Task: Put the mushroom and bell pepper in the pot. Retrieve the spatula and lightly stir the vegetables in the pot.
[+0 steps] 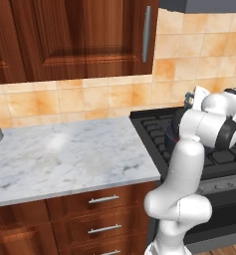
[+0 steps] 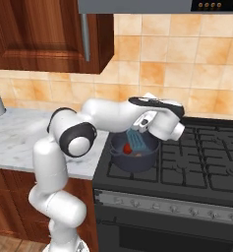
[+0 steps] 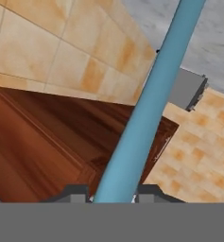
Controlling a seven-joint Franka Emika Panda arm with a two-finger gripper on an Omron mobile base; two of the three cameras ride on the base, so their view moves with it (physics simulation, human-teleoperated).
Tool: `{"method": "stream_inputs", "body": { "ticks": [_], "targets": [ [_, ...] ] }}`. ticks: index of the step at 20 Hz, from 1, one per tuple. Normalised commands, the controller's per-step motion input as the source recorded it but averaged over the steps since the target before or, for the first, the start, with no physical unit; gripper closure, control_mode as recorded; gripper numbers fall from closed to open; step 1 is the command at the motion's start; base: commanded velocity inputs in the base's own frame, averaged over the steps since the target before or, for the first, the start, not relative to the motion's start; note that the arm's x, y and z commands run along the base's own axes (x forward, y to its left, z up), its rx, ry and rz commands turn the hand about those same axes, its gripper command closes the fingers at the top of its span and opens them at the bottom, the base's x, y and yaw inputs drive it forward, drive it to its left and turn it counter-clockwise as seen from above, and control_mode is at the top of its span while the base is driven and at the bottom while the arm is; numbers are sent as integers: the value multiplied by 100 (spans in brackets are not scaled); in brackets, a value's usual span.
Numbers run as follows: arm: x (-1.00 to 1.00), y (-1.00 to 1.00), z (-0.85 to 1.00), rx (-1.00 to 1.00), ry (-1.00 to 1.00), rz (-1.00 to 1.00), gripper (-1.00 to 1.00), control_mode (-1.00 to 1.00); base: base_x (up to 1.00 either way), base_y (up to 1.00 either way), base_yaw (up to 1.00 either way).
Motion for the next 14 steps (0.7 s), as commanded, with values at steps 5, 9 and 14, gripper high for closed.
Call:
{"method": "stream_inputs", "body": {
  "ticks": [5,9,14],
  "targets": [
    [-53,2,4,0,0,0,100,-100,0,0,0],
    [-38,2,25,-1,0,0,100,-100,0,0,0],
    [-24,-31,7,-8,0,0,100,-100,0,0,0]
  ]
}}
